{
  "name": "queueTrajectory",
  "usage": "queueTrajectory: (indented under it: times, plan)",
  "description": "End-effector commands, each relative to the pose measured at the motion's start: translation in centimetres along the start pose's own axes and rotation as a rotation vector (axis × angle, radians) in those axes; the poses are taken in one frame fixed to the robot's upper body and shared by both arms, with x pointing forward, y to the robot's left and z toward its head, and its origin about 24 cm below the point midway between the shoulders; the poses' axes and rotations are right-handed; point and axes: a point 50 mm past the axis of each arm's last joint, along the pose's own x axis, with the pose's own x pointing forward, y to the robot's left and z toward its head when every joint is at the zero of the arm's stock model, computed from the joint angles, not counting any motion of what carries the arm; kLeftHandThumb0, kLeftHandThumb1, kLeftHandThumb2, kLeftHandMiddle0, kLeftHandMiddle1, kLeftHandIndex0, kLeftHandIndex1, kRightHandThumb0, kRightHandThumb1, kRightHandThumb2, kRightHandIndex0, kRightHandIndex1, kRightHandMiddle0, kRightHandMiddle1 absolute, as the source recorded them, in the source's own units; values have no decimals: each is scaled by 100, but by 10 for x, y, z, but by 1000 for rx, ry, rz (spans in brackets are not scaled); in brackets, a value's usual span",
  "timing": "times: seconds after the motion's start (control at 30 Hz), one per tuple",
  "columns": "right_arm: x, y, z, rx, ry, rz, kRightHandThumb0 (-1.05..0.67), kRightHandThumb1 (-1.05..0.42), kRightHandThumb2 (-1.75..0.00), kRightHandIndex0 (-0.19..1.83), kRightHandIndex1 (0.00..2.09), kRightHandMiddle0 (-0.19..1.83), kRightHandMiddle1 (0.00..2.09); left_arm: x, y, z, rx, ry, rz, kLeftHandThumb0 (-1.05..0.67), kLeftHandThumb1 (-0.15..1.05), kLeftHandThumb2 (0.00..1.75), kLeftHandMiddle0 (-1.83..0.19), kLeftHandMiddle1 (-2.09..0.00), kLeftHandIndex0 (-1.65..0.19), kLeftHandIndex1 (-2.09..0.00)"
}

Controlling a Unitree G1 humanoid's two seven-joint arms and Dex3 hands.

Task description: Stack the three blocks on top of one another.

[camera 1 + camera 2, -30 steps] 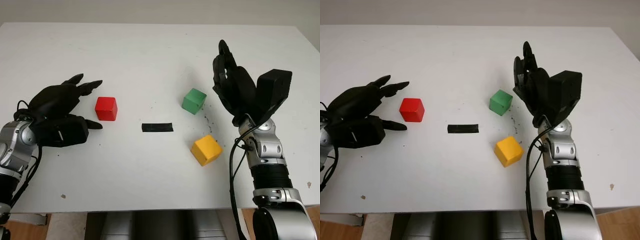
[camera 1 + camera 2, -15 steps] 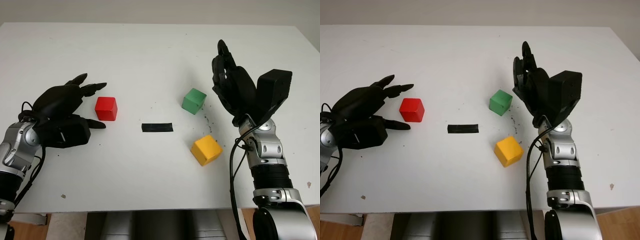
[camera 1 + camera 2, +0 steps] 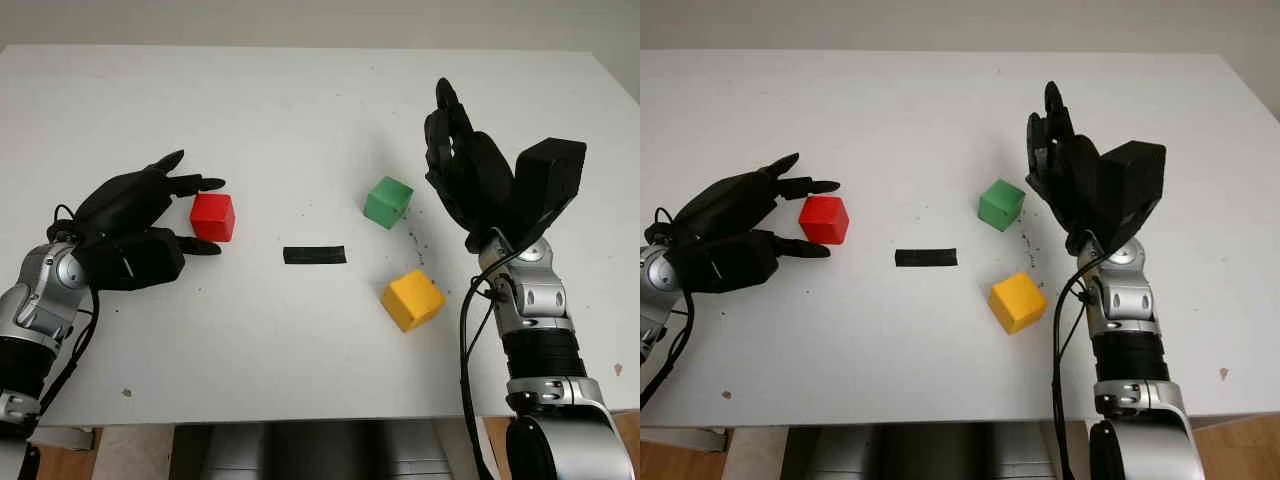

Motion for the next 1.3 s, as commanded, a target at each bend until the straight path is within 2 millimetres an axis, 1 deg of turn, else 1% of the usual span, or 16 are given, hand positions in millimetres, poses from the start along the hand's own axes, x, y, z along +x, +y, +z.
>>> queueTrajectory:
  times: [0.0, 0.13, 0.17, 0.2, 0.3, 0.37, 0.47, 0.57, 0.6, 0.63, 0.77, 0.83, 1.07, 1.1, 1.17, 1.27]
  plan:
    - [-2, -4, 4, -6, -18, -10, -76, -105, -69, -19, 0, -19, 0, 2, 0, 1, -20, -4, 3, -66, 92, 6, -4, -7, -59, -16]
    - [-2, -4, 3, -6, -17, -9, -76, -105, -70, -19, 0, -19, 0, 2, -1, 0, -55, -7, 6, -59, 97, 7, -6, -7, -67, -21]
    - [-2, -4, 3, -5, -16, -10, -76, -105, -69, -19, 0, -19, 0, 2, -1, 0, -53, -7, 7, -57, 98, 7, -7, -6, -67, -26]
    - [-2, -4, 3, -7, -16, -10, -76, -105, -69, -19, 0, -19, 0, 2, -2, 0, -45, -6, 9, -53, 100, 6, -9, -6, -58, -50]
    - [-3, -4, 3, -12, -14, -7, -76, -105, -69, -19, 0, -19, 0, 1, -2, 0, -15, -7, 24, -47, 102, 6, -13, -6, -47, -90]
    - [-3, -3, 3, -10, -14, -10, -76, -105, -69, -19, 0, -19, 0, 1, -2, 0, -3, -9, 33, -45, 104, 6, -15, -6, -42, -104]
    - [-3, -2, 3, -3, -17, -18, -75, -105, -68, -19, 0, -19, 0, 1, -3, 0, -48, -14, 46, -43, 103, 5, -17, -6, -39, -115]
    - [-4, -1, 2, 7, -19, -27, -74, -105, -67, -19, 0, -19, 0, 1, -4, -1, -194, -23, 53, -40, 102, 5, -17, -6, -34, -127]
    - [-4, -1, 2, 9, -18, -28, -74, -105, -66, -19, 0, -19, 0, 1, -4, -1, -237, -29, 51, -40, 103, 5, -16, -5, -30, -138]
    - [-3, 0, 1, 10, -16, -28, -74, -105, -66, -19, 0, -19, 0, 1, -4, -2, -278, -34, 48, -40, 103, 5, -16, -5, -28, -142]
    - [-3, 1, 1, 0, -13, -24, -74, -105, -66, -19, 0, -19, 0, 0, -3, -2, -452, -70, 46, -40, 103, 5, -17, -6, -27, -149]
    - [-3, 2, 1, -1, -11, -24, -74, -105, -66, -19, 0, -19, 0, 0, -3, -2, -503, -86, 48, -41, 103, 5, -18, -6, -27, -150]
    - [-3, 3, 0, 15, -20, -24, -72, -105, -65, -19, 0, -19, 0, -2, -1, 7, -513, -125, 45, -46, 103, 5, -16, -5, -28, -157]
    - [-3, 3, -1, 15, -20, -27, -72, -105, -65, -19, 0, -19, 0, -2, -1, 9, -508, -125, 43, -47, 103, 5, -16, -5, -29, -157]
    - [-3, 3, -1, 14, -17, -26, -72, -105, -64, -19, 0, -19, 0, 0, -2, 15, -503, -117, 34, -48, 103, 5, -14, -5, -27, -165]
    - [-3, 3, -2, 15, -19, -31, -72, -105, -64, -19, 0, -19, 0, 1, -9, 26, -558, -125, 2, -47, 103, 5, -12, -4, -27, -167]
